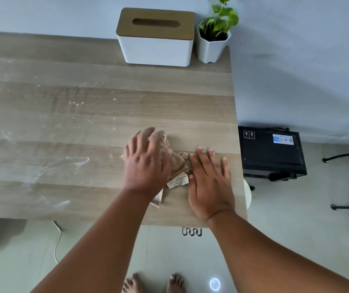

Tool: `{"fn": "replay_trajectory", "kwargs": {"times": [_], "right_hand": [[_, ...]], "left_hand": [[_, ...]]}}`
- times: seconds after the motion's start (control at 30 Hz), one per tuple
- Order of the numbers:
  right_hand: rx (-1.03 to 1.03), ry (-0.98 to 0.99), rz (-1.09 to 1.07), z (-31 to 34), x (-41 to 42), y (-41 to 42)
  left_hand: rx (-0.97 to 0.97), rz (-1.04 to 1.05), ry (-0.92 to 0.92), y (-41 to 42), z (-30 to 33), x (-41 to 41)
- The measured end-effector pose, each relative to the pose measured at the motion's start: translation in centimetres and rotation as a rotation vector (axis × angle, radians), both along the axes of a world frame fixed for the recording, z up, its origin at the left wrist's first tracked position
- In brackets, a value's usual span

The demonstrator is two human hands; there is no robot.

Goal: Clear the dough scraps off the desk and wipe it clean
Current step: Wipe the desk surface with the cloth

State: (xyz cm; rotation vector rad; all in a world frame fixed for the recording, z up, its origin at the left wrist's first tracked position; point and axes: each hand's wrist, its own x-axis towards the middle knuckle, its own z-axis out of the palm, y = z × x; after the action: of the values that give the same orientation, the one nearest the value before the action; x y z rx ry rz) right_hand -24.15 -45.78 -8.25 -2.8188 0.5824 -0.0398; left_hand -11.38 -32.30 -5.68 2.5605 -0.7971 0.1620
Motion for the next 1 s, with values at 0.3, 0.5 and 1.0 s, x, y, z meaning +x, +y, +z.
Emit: {"fn": "replay_trajectory", "kwargs": {"times": [0.3,0.5,1.0], "right_hand": [[-0.021,0.012,0.008,0.3,0.1,0.0],[-0.030,-0.009,0.001,0.2,0.2,0.1],[-0.066,0.149,-0.222,0.3,9.4,5.4]], "left_hand": [[0.295,-0.123,0.085,0.9,-2.0,-2.1],[0.297,-0.083,0.101,6.4,-2.0,-4.2],[0.419,0.324,0.270,13.0,-1.9,3.2]]}}
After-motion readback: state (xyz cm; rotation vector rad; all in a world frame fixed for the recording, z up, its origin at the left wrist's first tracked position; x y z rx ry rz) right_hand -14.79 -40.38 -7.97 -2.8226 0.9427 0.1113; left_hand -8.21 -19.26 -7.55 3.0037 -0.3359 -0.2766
